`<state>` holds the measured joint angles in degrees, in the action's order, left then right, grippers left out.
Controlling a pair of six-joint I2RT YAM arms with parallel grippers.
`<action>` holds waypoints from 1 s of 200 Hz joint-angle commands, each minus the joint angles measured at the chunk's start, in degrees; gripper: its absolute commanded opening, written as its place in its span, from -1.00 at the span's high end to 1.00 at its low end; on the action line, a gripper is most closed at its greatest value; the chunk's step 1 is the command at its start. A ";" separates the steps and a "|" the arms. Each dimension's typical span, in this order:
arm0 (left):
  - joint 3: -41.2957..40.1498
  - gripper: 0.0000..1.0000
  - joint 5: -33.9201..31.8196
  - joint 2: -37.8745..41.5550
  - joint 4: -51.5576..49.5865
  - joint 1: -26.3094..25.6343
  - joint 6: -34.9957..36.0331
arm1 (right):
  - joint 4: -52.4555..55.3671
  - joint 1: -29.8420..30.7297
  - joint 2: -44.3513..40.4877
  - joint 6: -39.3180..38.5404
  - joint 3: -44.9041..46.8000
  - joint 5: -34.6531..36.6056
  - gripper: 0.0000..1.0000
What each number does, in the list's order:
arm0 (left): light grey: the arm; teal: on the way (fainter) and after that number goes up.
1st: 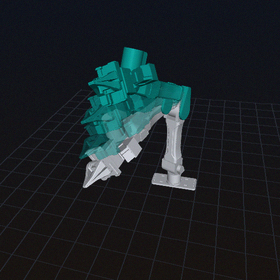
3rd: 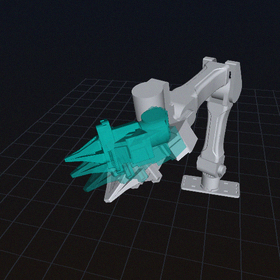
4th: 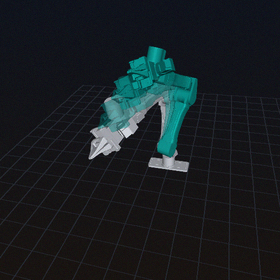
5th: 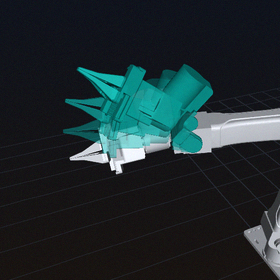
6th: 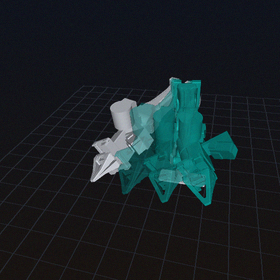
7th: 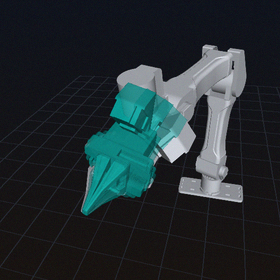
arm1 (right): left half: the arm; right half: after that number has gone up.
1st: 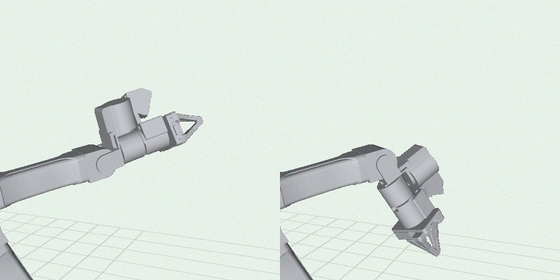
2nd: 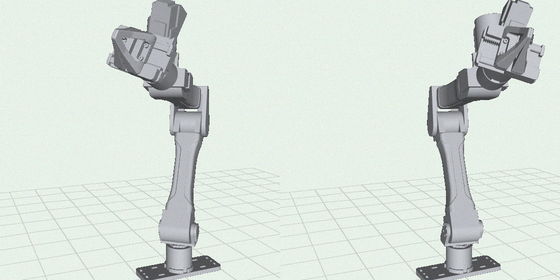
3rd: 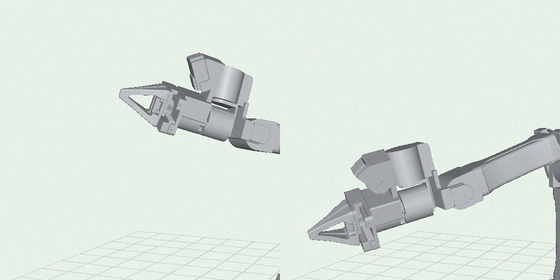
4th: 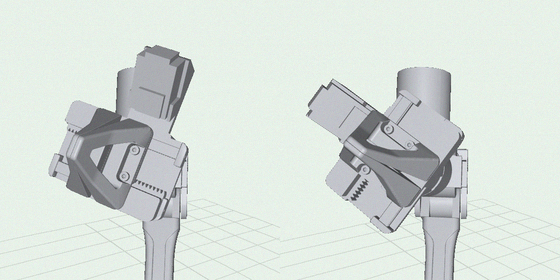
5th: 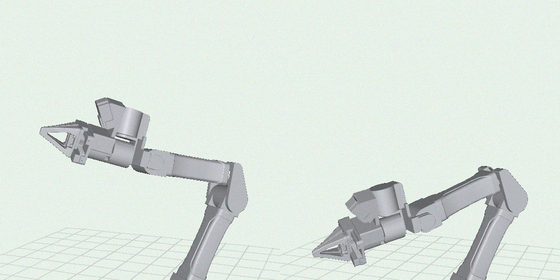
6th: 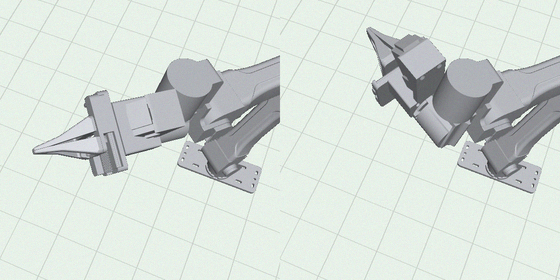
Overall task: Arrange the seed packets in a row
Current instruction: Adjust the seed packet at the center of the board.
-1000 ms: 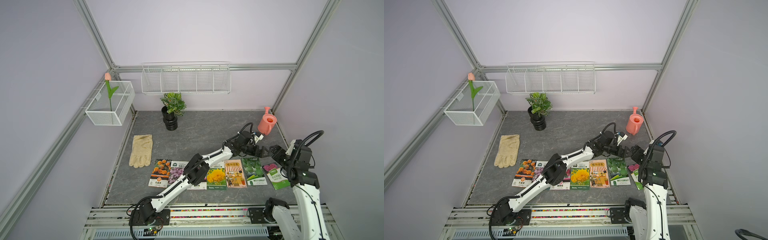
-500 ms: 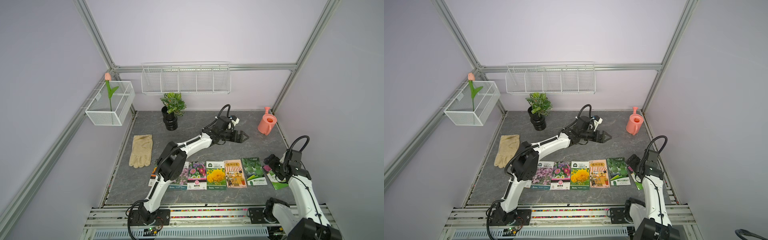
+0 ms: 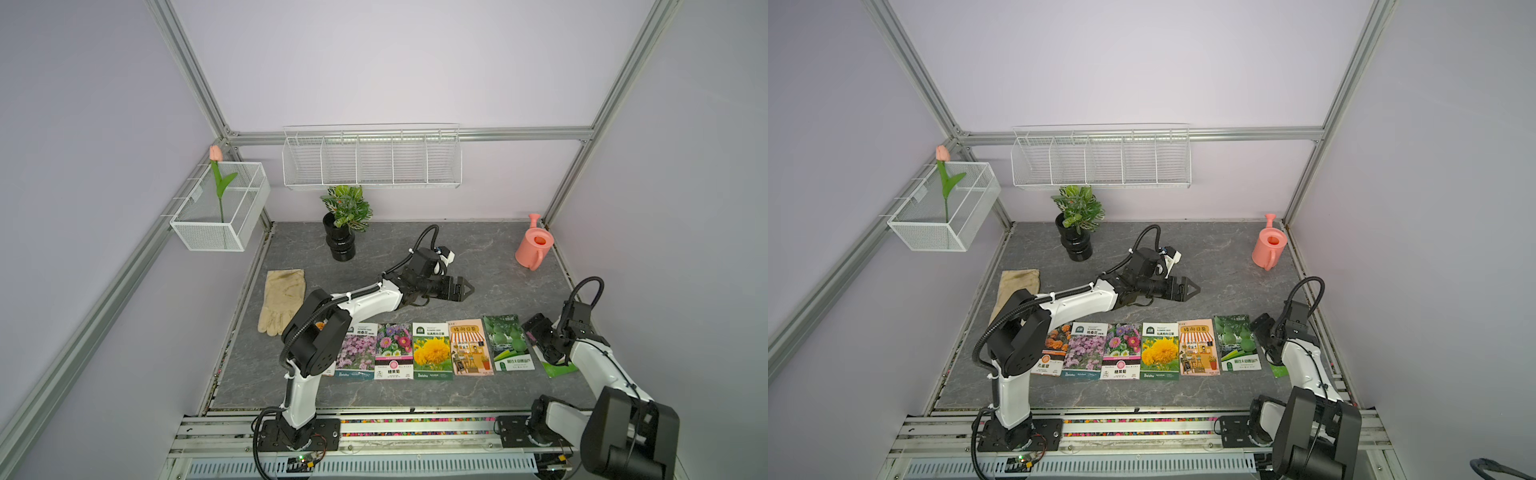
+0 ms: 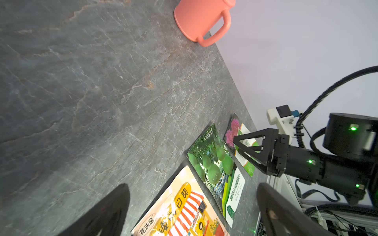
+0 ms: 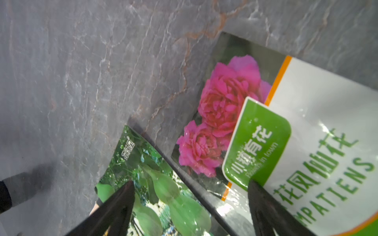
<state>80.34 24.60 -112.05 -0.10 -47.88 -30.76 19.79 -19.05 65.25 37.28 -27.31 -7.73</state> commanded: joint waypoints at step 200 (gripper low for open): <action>-1.89 -0.99 -0.19 3.13 0.32 2.70 1.06 | -15.25 6.17 0.87 14.12 -0.17 2.31 -0.77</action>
<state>78.22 23.79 -107.31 -0.32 -45.56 -29.91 3.60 -13.21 67.16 50.81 -25.36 -7.25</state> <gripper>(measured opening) 0.994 0.886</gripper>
